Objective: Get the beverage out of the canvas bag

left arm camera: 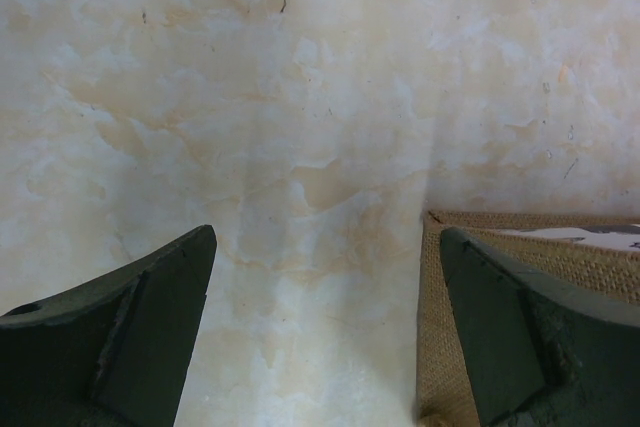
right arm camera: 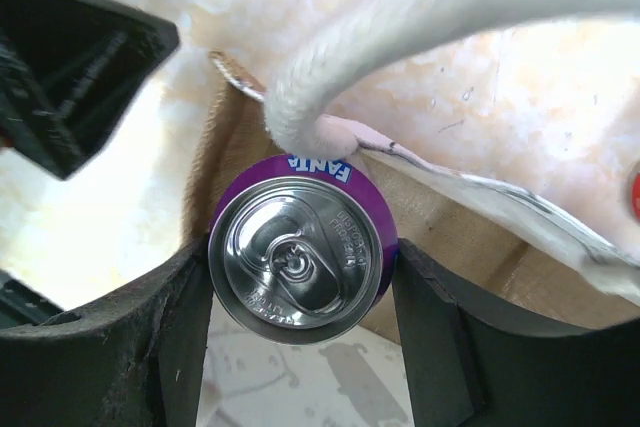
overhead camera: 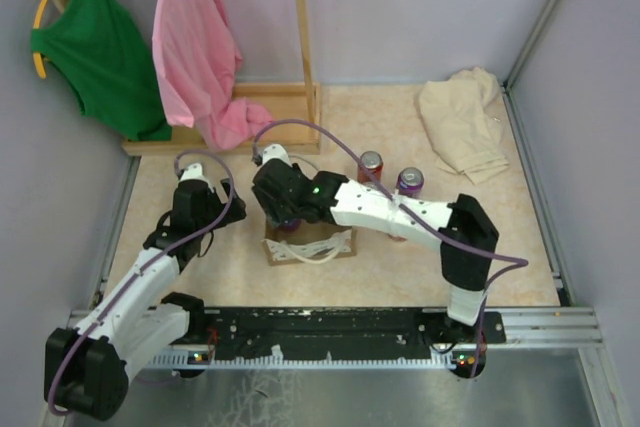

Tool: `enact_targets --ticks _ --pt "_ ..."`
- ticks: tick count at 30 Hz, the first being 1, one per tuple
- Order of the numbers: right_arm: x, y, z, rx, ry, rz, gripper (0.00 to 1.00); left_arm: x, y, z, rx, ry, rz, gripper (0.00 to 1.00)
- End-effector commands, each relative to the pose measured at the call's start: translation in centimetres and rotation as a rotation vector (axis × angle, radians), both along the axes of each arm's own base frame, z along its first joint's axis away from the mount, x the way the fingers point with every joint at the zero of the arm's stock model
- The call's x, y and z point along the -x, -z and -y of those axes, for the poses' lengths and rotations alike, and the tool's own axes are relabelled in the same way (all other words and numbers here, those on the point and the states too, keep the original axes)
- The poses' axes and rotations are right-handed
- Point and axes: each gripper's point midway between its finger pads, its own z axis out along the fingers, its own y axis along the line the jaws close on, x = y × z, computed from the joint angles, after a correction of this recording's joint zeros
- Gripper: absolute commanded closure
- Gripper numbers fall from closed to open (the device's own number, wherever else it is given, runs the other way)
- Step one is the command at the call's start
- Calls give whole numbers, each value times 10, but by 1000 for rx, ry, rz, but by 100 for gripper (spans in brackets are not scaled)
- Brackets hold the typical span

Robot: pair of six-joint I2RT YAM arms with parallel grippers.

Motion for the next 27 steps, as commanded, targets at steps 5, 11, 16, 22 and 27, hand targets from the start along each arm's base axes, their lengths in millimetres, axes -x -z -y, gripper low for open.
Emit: enact_targets --ticks 5,11,16,22,27 --pt "-8 -172 -2 -371 11 242 100 -2 -4 3 12 10 23 1" --pt "-13 -212 27 -408 76 347 100 -2 -3 3 15 9 21 1" --pt "-23 -256 80 -382 221 484 100 -5 -6 6 19 18 27 1" --pt "-34 -283 166 -296 497 579 100 -7 -3 9 30 29 19 1" --pt "-53 -267 237 -269 692 568 100 -6 -3 10 30 36 17 1"
